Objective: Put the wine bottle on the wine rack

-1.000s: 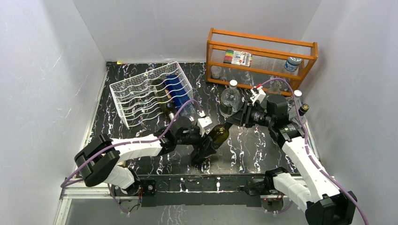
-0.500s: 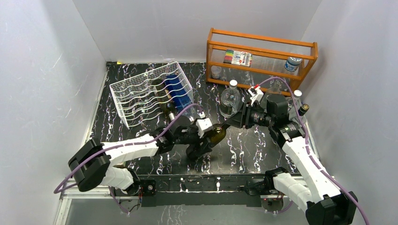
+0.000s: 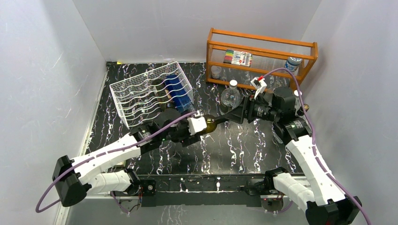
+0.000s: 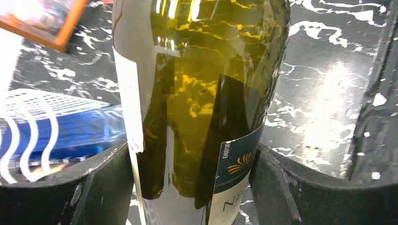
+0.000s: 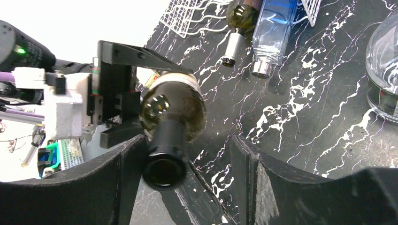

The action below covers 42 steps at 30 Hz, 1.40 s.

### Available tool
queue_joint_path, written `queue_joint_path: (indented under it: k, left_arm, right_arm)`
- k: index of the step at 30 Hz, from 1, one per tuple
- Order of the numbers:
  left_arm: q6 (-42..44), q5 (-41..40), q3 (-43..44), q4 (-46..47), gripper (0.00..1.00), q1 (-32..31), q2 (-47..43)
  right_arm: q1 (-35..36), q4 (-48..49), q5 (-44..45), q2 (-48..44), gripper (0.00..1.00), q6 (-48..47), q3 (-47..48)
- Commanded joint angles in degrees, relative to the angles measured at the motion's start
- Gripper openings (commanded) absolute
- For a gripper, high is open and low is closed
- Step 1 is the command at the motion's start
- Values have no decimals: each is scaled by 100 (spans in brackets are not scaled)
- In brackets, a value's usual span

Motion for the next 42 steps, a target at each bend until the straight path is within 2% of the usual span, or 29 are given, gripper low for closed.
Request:
queue_joint_path:
  k: [1, 8, 15, 20, 23, 28, 35, 42]
  left_arm:
    - [1213, -355, 455, -112, 0, -2, -567]
    - [2565, -389, 350, -236, 0, -9, -958]
    - [3831, -636, 429, -195, 0, -15, -826]
    - [4406, -837, 568, -55, 0, -13, -579]
    - [4634, -891, 640, -28, 0, -14, -438]
    - [4756, -791, 686, -22, 0, -21, -378]
    - [4818, -744, 551, -25, 0, -41, -565]
    - [5008, -799, 525, 14, 0, -47, -592]
  right_arm:
    - [-5, 198, -227, 26, 77, -158, 390]
    - [-2, 465, -1003, 49, 79, -140, 277]
    - [91, 113, -874, 152, 79, -494, 270]
    - [391, 27, -541, 310, 78, -632, 194]
    - [866, -74, -178, 423, 78, -773, 182]
    - [1915, -140, 953, 500, 79, -947, 134]
    - [2213, -469, 1637, 710, 79, -1047, 159]
    - [2538, -602, 1442, 1157, 79, -1242, 227]
